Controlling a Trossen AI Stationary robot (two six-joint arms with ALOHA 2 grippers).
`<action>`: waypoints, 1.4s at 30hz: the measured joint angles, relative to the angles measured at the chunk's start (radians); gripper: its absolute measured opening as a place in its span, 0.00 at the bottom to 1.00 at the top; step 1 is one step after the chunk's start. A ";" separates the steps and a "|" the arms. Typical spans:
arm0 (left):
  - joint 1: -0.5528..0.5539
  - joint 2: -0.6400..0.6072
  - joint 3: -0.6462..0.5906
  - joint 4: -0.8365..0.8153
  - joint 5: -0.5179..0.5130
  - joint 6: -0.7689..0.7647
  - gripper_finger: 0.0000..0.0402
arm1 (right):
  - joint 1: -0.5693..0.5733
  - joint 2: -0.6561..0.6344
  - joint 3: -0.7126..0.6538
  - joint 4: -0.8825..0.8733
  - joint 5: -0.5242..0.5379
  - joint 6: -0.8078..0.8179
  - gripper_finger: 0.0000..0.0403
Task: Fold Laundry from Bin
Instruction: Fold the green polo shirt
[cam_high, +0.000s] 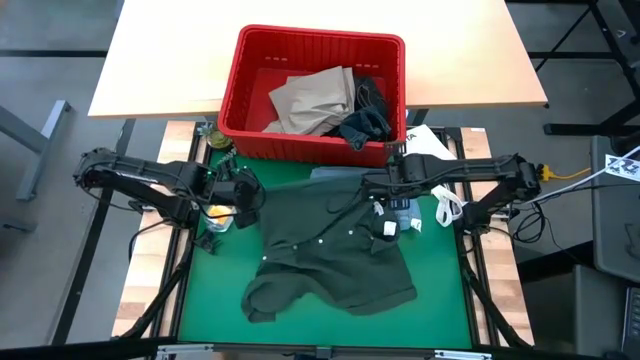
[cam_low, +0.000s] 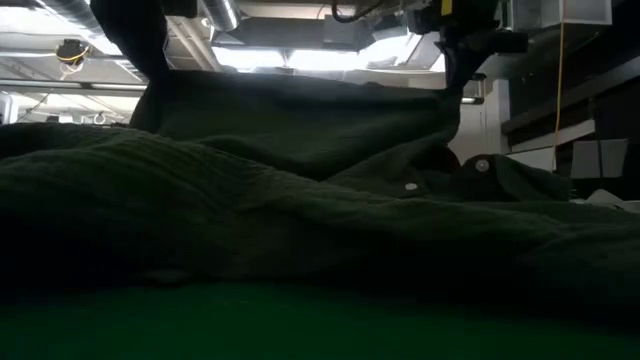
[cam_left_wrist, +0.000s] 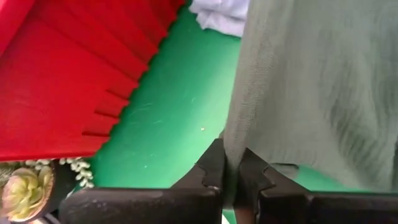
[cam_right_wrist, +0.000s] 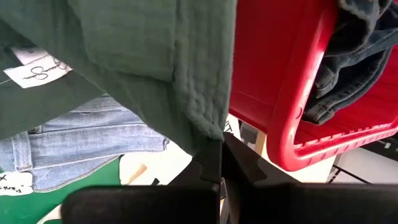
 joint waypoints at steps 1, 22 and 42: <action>0.006 0.003 0.000 -0.002 0.000 0.000 0.04 | -0.005 0.002 0.000 0.001 0.000 0.001 0.01; 0.077 0.006 0.000 0.009 0.109 0.000 0.36 | -0.005 0.003 -0.001 0.008 0.059 0.005 0.31; -0.530 0.024 -0.155 0.482 0.378 -0.496 0.23 | 0.200 0.003 -0.001 0.071 -0.507 0.200 0.44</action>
